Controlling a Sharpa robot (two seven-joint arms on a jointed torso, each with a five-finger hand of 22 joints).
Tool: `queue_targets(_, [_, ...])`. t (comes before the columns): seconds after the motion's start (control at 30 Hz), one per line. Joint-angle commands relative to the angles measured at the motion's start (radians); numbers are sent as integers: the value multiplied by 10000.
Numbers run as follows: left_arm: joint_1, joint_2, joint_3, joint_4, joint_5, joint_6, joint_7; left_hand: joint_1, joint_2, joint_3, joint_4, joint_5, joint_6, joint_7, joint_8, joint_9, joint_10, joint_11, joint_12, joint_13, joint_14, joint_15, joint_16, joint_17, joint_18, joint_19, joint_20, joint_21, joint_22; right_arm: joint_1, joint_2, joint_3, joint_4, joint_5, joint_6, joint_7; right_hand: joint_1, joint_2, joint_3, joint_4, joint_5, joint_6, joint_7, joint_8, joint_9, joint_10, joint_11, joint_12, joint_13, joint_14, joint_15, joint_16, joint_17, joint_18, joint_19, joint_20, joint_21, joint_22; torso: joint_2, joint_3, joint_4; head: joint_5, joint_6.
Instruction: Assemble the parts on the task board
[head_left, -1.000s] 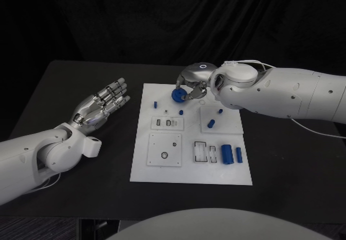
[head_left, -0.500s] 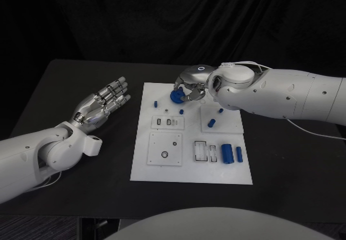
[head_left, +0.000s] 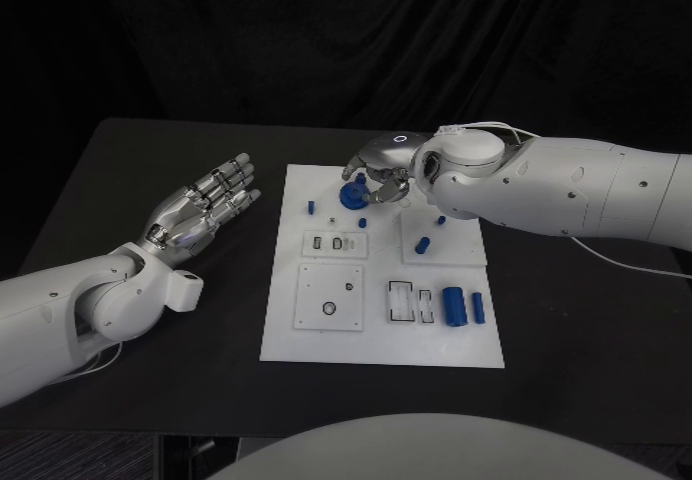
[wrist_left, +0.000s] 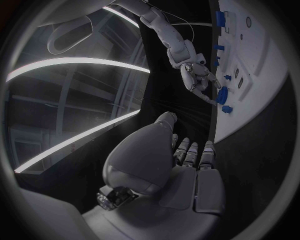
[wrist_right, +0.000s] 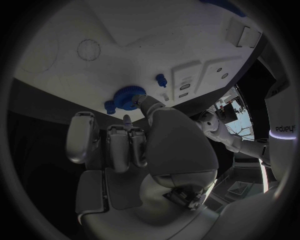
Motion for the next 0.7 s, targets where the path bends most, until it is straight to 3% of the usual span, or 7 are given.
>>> queue_targets(0.03, [4, 19, 8, 9, 44, 145, 1270, -99, 34, 45, -7, -40, -10, 63, -20, 2, 7, 88, -66, -14, 9, 43, -29, -11, -86, 12, 57, 2, 14, -27, -7, 6, 1, -61, 108, -207, 5, -29, 84, -35, -52, -406, -5, -59, -212, 619, -60, -57, 2216, 710, -60, -85, 1609, 205, -98, -21, -65, 1110, -1, -5, -14, 17, 0])
queue_targets(0.17, [4, 12, 8, 7, 44, 147, 1266, -99, 34, 45, -7, -40, -10, 63, -20, 2, 7, 88, -66, -14, 9, 43, -29, -11, -86, 12, 57, 2, 14, -26, -74, 14, 27, -61, -91, -175, 51, -12, 137, -96, -29, -515, 30, -51, -300, 580, -44, -93, 2174, 688, -59, -142, 1533, 211, -111, -27, -111, 1097, -1, -4, -11, 19, 0])
queue_targets(0.37, [3, -12, 8, 17, 44, 148, 1264, -99, 34, 45, -7, -40, -10, 63, -20, 2, 7, 88, -66, -14, 9, 43, -29, -11, -86, 12, 57, 2, 14, -5, -292, 37, 162, -61, -458, -118, 107, 36, 231, -175, 76, -167, 92, 21, -263, 565, -3, -112, 2154, 683, -33, -168, 1500, 210, -104, -16, -136, 1099, 0, 0, -10, 29, 17])
queue_targets(0.5, [2, -31, 8, 25, 44, 151, 1274, -109, 36, 58, -8, -40, 2, 94, -16, 4, 7, 89, -61, -13, 12, 47, -28, -9, -86, 15, 62, 4, 15, 110, -669, 51, 520, -62, -987, -23, 53, 62, 266, -189, -42, 223, 156, 83, -242, 614, 48, -77, 2196, 697, 5, -161, 1514, 202, -75, 12, -132, 1119, 0, 1, -10, 30, 28])
queue_targets(0.57, [2, -47, 8, 34, 44, 142, 1275, -112, 37, 62, -8, -34, -3, 98, -17, 4, 6, 91, -62, -13, 11, 48, -28, -10, -86, 12, 64, 1, 14, 240, -973, 53, 828, -62, -1247, -10, -122, 97, 178, -94, -748, 1127, 229, 242, -92, 812, 98, 90, 2393, 737, 45, -105, 1592, 177, 10, 48, -50, 1181, 0, 4, -10, 34, 44])
queue_targets(0.67, [1, -93, 8, 63, 44, 118, 1269, -113, 38, 64, -8, -32, 6, 99, -15, 5, 7, 92, -59, -13, 13, 48, -27, -8, -85, 16, 64, 4, 15, 501, -1612, 55, 1482, -62, -1371, -118, -317, 131, -4, 69, -1560, 1557, 301, 341, -101, 1040, 162, 286, 2633, 792, 96, -12, 1720, 133, 154, 99, 125, 1290, -6, 3, -13, 45, 33])
queue_targets(0.7, [1, -110, 8, 70, 44, 108, 1266, -113, 38, 64, -8, -32, 6, 99, -15, 5, 7, 92, -59, -13, 13, 48, -27, -8, -85, 16, 64, 4, 15, 590, -1811, 55, 1673, -62, -1374, -166, -504, 138, -195, 244, -2250, 1799, 348, 402, -76, 1040, 206, 286, 2633, 818, 129, 39, 1790, 110, 221, 129, 207, 1344, -4, 4, -18, 44, 25])
